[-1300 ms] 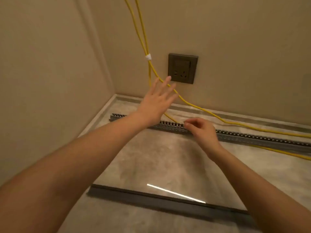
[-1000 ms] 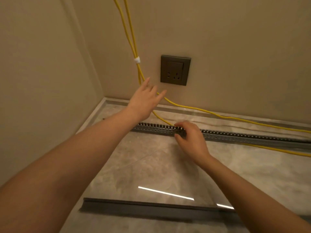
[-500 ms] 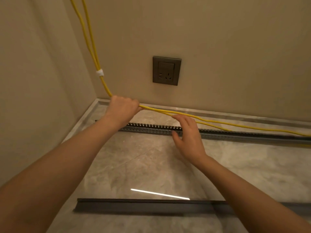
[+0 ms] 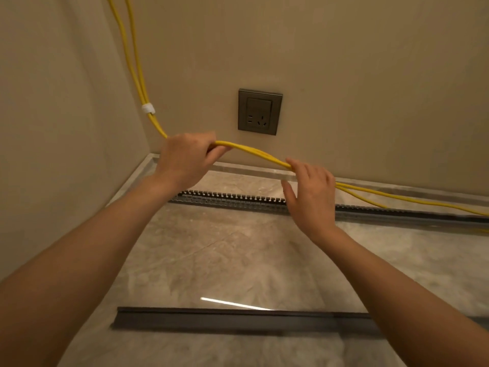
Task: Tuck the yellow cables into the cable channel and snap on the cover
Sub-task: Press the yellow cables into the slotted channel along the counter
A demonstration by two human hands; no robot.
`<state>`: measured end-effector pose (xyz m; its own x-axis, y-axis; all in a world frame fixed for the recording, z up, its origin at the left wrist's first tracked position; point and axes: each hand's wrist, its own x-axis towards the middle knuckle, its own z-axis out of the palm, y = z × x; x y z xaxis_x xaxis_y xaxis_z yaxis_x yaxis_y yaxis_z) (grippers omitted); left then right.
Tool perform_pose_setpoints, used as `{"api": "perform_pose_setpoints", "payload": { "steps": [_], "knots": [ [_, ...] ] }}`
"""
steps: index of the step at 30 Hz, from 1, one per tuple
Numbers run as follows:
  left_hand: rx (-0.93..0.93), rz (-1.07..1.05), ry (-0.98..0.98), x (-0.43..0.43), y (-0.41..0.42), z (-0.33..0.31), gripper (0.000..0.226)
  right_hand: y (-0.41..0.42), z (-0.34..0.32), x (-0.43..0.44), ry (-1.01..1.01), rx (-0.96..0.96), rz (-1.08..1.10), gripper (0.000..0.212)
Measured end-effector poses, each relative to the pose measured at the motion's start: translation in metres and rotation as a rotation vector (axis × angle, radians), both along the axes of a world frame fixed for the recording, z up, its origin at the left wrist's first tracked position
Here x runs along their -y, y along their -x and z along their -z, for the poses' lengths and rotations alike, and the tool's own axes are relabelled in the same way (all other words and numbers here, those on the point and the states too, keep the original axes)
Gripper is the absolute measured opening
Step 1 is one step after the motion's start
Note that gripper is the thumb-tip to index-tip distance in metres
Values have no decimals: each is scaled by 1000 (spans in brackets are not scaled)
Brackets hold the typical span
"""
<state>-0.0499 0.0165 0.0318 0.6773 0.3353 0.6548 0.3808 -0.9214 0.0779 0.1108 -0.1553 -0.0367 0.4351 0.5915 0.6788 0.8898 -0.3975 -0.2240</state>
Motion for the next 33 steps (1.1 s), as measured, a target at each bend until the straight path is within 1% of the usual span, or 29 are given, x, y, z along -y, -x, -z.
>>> {"api": "perform_pose_setpoints", "payload": {
  "steps": [2,3,5,9,11,13,16,19,22,27,29,30,31,33],
  "knots": [
    [-8,38,29,-1,2,0,35,-13,3,7,7,-50,67,25],
    [-12,41,40,-1,3,2,34,-19,6,12,12,-97,111,23],
    [-21,42,57,-1,4,6,33,-30,12,21,35,-168,180,26],
    [-31,46,87,-1,5,12,31,-39,21,31,108,-163,138,29],
    [-18,68,115,-1,3,10,31,-37,22,32,86,-153,130,26],
    [-9,97,135,-1,2,7,29,-34,22,31,52,-192,127,19],
    [-59,98,144,-6,6,6,29,-26,23,30,-5,-228,107,22],
    [-117,58,132,-17,15,14,32,-16,18,29,-116,-199,104,23],
    [-131,8,97,-28,27,20,33,-4,1,20,-224,-135,110,19],
    [-172,-45,64,-45,44,28,29,11,-21,2,-279,-34,69,12],
    [-204,-81,15,-51,51,33,32,15,-18,-3,-212,-27,41,16],
    [-224,-100,-16,-53,54,36,34,15,-14,-5,-144,-39,25,20],
    [-249,-113,-46,-54,58,37,35,15,-8,-6,-47,-71,5,27],
    [-307,-111,-92,-56,64,39,35,14,6,-5,218,-161,-32,45]
  ]
}}
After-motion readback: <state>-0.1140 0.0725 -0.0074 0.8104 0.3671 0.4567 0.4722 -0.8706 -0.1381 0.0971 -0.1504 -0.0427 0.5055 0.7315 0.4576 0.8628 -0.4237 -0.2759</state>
